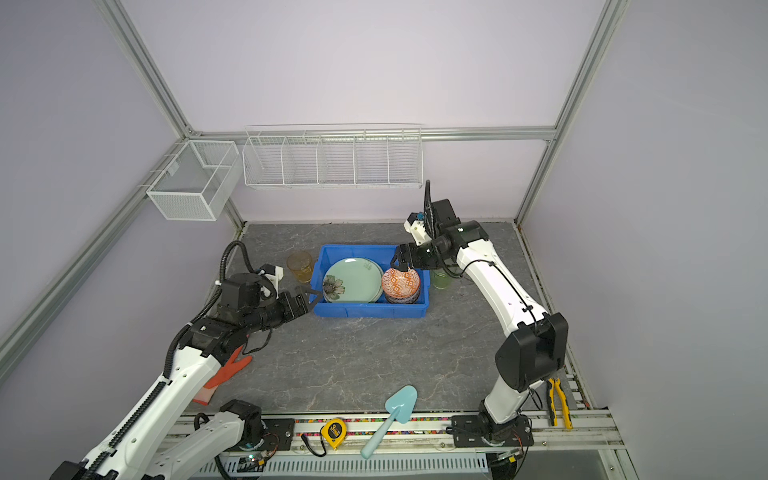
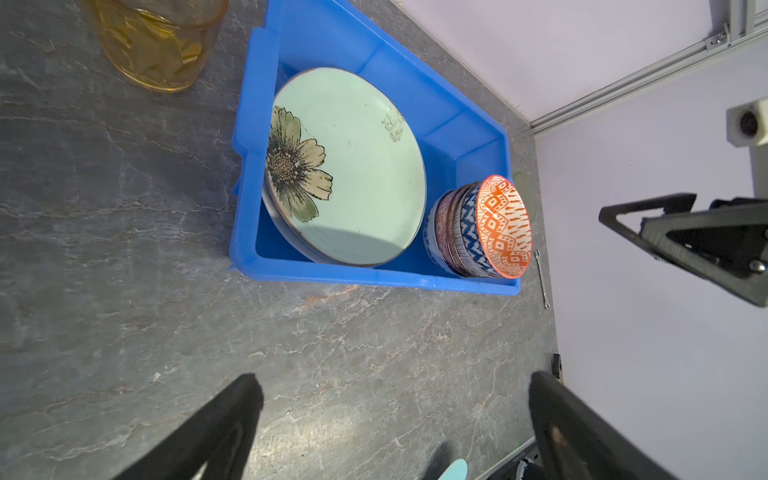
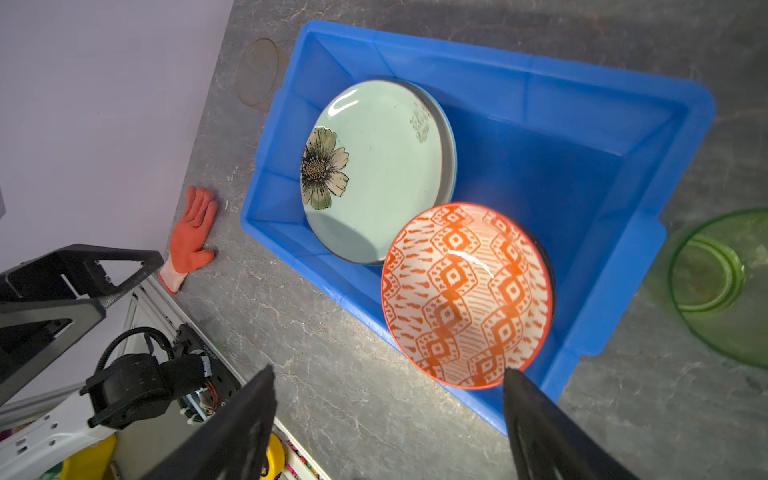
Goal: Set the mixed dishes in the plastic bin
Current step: 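Open the right gripper and lift it out while the left moves toward the yellow glass, then grasp the yellow glass with the left gripper while the right gripper approaches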
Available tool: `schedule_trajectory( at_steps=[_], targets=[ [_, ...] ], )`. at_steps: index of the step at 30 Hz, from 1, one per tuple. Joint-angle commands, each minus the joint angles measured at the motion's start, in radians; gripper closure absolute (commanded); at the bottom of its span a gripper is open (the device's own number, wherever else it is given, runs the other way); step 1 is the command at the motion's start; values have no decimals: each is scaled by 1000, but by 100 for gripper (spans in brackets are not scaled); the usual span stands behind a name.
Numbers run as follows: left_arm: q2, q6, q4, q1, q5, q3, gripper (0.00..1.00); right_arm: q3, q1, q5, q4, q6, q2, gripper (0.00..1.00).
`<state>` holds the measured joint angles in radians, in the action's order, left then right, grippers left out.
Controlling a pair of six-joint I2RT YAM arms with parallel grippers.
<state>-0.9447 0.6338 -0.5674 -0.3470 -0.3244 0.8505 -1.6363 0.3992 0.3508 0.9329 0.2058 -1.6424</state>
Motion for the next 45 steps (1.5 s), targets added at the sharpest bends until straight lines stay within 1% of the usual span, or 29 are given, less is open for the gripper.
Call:
schedule_trajectory(
  at_steps=[1,4,7,12,14,16,19,23,25,27,32,34,36,42,45],
  targets=[
    [-34,-59,-38,4,56,67,0,100,-1,-11,-53,53,89,12],
    [-85,-92,-71,6,97,112,0,188,4,-10,-71,78,165,12],
    [-143,-105,-83,28,107,151,0,263,11,-13,-86,100,237,12],
    [-254,-110,-97,105,90,218,0,384,16,-33,-97,115,322,12],
    [-310,-129,-100,142,85,252,0,429,16,-42,-98,126,358,12],
    [-371,-155,-122,167,104,299,0,469,16,-40,-106,140,394,12],
    [-464,-201,-181,187,184,391,0,508,16,-47,-85,145,449,12],
    [-585,-203,-293,189,406,527,2,544,16,-97,-44,154,531,12],
    [-648,-205,-336,189,464,594,4,565,15,-112,-35,165,569,12],
    [-714,-212,-373,189,497,658,6,583,15,-126,-25,173,600,12],
    [-867,-212,-432,192,520,793,17,610,15,-165,15,182,660,12],
    [-899,-199,-420,194,526,807,21,614,15,-185,32,187,684,12],
    [-924,-184,-407,198,504,819,26,616,14,-205,67,190,707,12],
    [-990,-156,-390,198,458,842,34,627,13,-261,127,195,768,12],
    [-1016,-158,-385,198,464,850,37,633,13,-279,151,200,794,12]
  ],
)
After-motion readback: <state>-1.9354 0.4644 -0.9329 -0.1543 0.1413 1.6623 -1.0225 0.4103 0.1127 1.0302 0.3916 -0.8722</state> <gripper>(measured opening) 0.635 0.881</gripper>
